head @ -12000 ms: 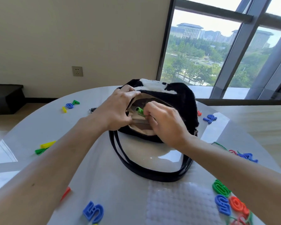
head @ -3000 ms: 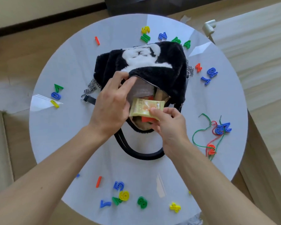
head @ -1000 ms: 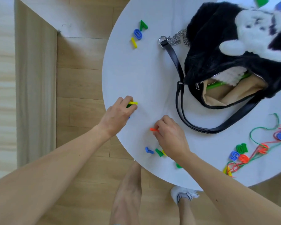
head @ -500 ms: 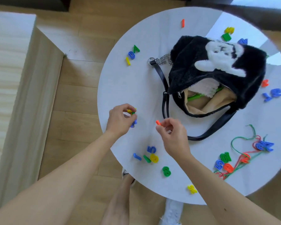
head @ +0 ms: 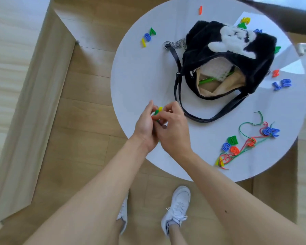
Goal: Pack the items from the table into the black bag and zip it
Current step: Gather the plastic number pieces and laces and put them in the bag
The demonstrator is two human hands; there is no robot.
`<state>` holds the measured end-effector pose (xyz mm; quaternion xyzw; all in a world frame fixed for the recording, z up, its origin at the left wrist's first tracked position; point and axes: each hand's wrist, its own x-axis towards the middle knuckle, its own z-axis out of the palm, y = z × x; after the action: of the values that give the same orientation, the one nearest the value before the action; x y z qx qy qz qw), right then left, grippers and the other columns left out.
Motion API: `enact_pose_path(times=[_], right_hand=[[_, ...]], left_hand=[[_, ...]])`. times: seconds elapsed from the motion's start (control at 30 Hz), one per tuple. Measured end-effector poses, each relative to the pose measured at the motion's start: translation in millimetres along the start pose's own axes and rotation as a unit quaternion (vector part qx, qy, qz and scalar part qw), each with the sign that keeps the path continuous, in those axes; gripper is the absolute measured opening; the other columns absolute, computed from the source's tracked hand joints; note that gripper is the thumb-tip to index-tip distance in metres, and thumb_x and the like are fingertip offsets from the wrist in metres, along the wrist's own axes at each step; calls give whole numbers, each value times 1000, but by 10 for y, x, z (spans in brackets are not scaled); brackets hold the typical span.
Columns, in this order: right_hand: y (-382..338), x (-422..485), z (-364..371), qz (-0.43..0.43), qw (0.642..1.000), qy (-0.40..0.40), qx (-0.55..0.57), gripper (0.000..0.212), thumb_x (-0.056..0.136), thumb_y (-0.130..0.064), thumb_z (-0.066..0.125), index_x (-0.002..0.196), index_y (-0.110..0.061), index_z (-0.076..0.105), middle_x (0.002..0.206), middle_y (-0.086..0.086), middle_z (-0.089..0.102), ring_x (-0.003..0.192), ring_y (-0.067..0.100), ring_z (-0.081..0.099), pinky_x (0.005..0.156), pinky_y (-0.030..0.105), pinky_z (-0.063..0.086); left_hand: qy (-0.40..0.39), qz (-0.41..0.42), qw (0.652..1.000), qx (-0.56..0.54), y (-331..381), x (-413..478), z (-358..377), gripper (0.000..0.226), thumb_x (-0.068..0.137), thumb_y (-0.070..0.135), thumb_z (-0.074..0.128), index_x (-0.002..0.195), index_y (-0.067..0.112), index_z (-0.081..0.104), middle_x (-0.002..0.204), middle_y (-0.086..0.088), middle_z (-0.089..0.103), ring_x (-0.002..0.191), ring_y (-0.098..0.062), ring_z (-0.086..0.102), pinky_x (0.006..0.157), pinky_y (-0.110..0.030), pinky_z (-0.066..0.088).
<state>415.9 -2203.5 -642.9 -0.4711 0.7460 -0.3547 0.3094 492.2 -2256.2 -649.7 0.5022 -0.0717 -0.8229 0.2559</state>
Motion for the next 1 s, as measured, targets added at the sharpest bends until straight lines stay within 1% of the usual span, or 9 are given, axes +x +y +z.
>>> enact_pose_path(times=[0.23,0.33,0.37,0.53,0.67,0.77,0.9,0.93,1.0], right_hand=[[316,7,126,-12,999,13,35,40,85,-35,64,123,-22,62,100,-5,57,87,9,56,73,17,43],[725,-61,124,-2,995,-20,-101,68,82,-50,70,141,-24,47,125,-2,49,111,13,52,87,28,46],[875,-100,134,-23,984,-62,-165,81,80,-55,71,147,-23,40,134,1,45,121,18,48,96,33,45],[1351,-238,333,-142,910,-162,-354,101,78,-73,60,157,-22,24,155,11,34,141,30,34,112,43,34],[1374,-161,507,-176,912,-98,-358,70,91,-59,54,147,-18,46,134,12,52,120,30,47,95,42,44],[1342,-37,523,-196,915,-84,-342,38,95,-40,60,124,-15,63,113,9,57,102,29,52,77,41,49],[1298,86,496,-205,918,-98,-326,16,96,-22,62,106,-11,67,104,11,56,93,28,52,53,40,52],[1294,102,482,-201,920,-99,-320,14,95,-21,63,104,-10,67,105,11,55,94,28,51,51,40,52],[1308,118,451,-184,933,-100,-294,14,93,-17,67,104,-9,67,106,11,54,96,29,51,56,44,54]], left_hand=[[71,26,996,54,200,217,-462,36,105,44,33,83,17,44,58,2,42,43,-10,30,38,-18,25],[58,53,970,228,180,282,-703,41,105,45,34,85,15,54,61,2,40,42,-9,30,38,-19,24],[50,96,935,339,159,304,-786,44,104,46,36,81,15,56,59,4,40,42,-9,33,42,-22,27],[-47,308,580,753,-7,447,-1085,33,100,48,43,93,16,49,62,6,52,67,-31,58,64,-41,46],[-54,291,404,866,-147,579,-1172,49,99,56,36,123,14,38,95,-7,68,83,-39,65,67,-43,50],[-49,300,325,896,-182,663,-1210,45,101,51,35,126,14,38,96,-6,65,77,-36,64,58,-38,38],[-30,316,328,890,-178,750,-1213,32,104,44,34,115,16,44,82,-3,53,62,-29,43,54,-36,32],[-24,314,360,878,-171,764,-1199,32,104,45,33,110,16,45,82,-4,56,63,-30,45,55,-37,35],[0,305,503,809,-154,757,-1134,32,102,45,37,98,15,47,78,-7,61,66,-33,52,60,-39,44]])
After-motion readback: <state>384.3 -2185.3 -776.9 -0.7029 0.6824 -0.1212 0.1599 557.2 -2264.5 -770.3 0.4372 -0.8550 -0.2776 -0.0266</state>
